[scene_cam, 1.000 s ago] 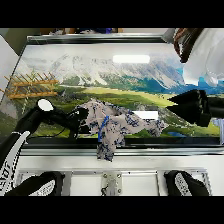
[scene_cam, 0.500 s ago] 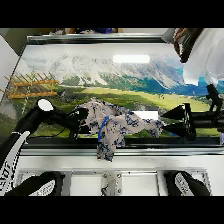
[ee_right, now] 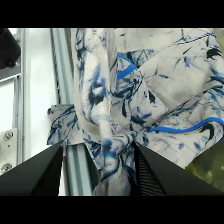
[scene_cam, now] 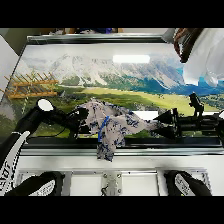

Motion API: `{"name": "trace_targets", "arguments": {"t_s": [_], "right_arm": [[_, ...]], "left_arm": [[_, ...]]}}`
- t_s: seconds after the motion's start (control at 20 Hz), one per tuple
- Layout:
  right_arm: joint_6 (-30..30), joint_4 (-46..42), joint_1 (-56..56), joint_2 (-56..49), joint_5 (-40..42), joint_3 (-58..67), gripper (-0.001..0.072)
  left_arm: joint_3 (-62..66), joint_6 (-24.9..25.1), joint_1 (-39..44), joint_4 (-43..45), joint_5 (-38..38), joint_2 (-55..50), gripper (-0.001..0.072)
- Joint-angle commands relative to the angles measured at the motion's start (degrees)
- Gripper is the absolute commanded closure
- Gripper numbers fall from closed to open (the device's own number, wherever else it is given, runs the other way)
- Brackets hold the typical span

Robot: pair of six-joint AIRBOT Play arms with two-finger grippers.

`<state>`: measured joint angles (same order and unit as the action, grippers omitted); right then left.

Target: Fold the clothes and pants, and hang the long-sleeved shirts on hangers.

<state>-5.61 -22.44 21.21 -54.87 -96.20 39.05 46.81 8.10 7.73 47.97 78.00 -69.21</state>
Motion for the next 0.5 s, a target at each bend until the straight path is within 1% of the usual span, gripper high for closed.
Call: {"name": "trace_targets", "arguments": {"t_s": [0.0,0.35,0.45], "right_arm": [[-1.99,3.02,-1.84,-1.68,1.9,-1.07,0.0243],[-1.97,4.31,-9.44,-7.26,1.97,-1.05,0.0243],[-1.97,4.31,-10.62,-7.58,3.06,-1.05,0.0243]], "left_arm": [[-0.02,0.0,-0.04,0.02,0.0,0.0,0.069],[-0.02,0.0,-0.04,0.0,0.02,0.02,0.069],[-0.02,0.0,-0.04,0.0,0.02,0.0,0.069]]}}
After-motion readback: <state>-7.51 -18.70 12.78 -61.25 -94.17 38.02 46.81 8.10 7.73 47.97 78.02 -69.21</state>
